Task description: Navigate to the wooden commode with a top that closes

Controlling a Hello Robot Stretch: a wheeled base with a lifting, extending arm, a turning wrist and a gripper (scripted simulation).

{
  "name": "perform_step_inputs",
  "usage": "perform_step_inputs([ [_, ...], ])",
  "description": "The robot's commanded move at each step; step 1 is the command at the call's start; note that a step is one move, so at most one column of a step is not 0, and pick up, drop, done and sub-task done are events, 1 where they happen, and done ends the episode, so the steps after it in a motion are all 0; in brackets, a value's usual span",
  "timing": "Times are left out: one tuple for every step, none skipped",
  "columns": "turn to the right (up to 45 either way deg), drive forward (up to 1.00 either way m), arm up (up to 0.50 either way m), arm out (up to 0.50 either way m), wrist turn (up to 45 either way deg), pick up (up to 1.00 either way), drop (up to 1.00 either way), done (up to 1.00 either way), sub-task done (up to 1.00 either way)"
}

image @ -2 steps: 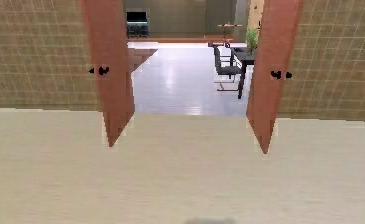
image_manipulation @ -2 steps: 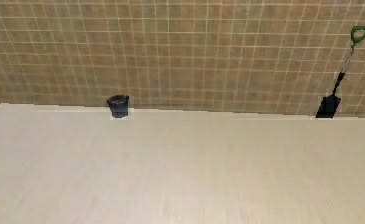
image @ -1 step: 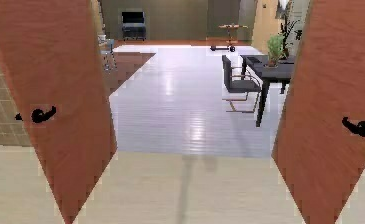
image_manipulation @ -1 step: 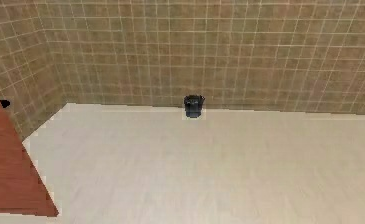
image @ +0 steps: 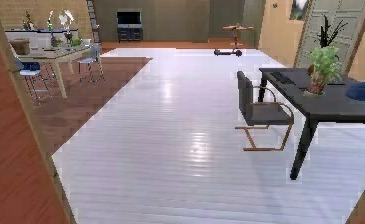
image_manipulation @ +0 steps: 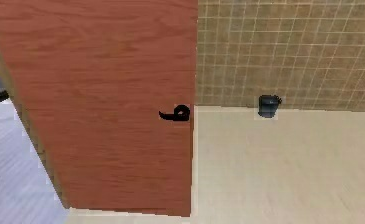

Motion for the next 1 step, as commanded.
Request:
perform_step_inputs([
  [0.0,1.00,0.00,0.00,0.0,0.00,0.00,0.00,0.00],
])
